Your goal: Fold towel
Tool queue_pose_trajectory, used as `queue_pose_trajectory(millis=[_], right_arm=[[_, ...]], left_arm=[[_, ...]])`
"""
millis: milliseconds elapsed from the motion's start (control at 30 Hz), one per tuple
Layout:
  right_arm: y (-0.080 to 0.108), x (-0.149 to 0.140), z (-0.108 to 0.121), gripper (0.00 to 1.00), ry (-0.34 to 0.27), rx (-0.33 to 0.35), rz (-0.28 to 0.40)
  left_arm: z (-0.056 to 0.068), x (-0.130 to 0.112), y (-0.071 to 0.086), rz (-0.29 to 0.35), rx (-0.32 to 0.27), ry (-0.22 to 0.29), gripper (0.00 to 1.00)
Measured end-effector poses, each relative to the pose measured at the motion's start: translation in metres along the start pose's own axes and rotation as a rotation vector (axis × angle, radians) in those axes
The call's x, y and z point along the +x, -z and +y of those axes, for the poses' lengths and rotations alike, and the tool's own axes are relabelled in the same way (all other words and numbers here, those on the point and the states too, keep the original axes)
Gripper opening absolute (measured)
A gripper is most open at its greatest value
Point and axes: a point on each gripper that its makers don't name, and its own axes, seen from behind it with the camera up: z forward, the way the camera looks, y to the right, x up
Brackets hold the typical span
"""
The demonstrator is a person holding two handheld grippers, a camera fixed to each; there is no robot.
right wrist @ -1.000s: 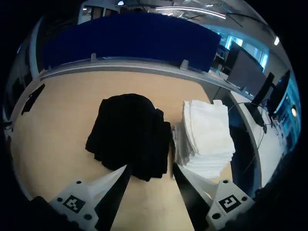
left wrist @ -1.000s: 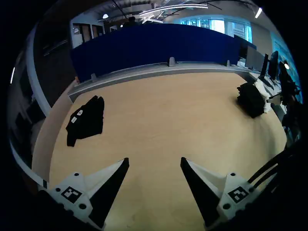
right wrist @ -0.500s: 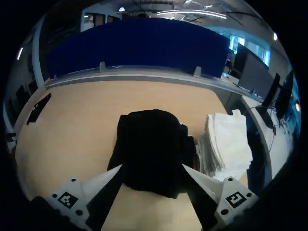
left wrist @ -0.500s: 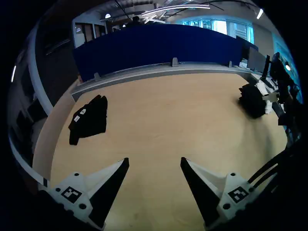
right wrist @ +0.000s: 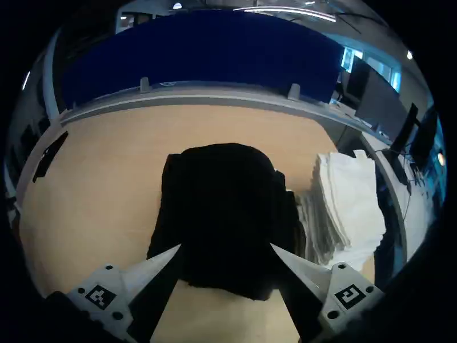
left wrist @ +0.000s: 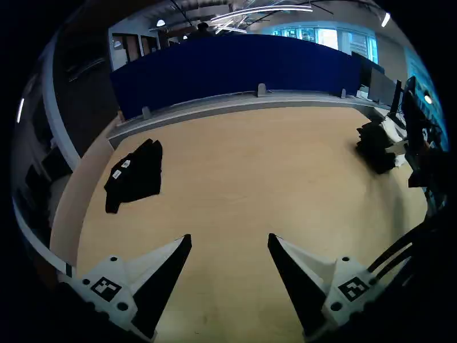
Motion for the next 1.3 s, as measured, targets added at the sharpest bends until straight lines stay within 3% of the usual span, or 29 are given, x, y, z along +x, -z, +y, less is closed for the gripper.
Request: queue_pose_trajectory(millis=[200,400,800,1033,1300], right_arm=[[-0.011,-0.007,0.002,1.0,-0.006,0.004,-0.017],[-0.01,-0.005,0.003,1.0,-0.006,0.007,-0.012],[0.016,0.06,0.003,1.0,0.002,0.003,0.126],[0.005,0.088,0.0,1.0,0.001,0.015,0.149],[-0.016,0.091,-0.002,1.0,0.022,0.023,0.124]], left_arm=[[-0.001,-0.003,0.003,-0.002,0.007,0.004,1.0],[-0.003,-0.002,0.005,-0.001,0.011,0.006,1.0],[-0.004,0.001,0.004,0.001,0.012,0.01,1.0],[-0.004,-0.001,0.003,-0.003,0.015,0.011,1.0],[-0.008,-0.004,0.002,-0.011,0.026,0.021,1.0]])
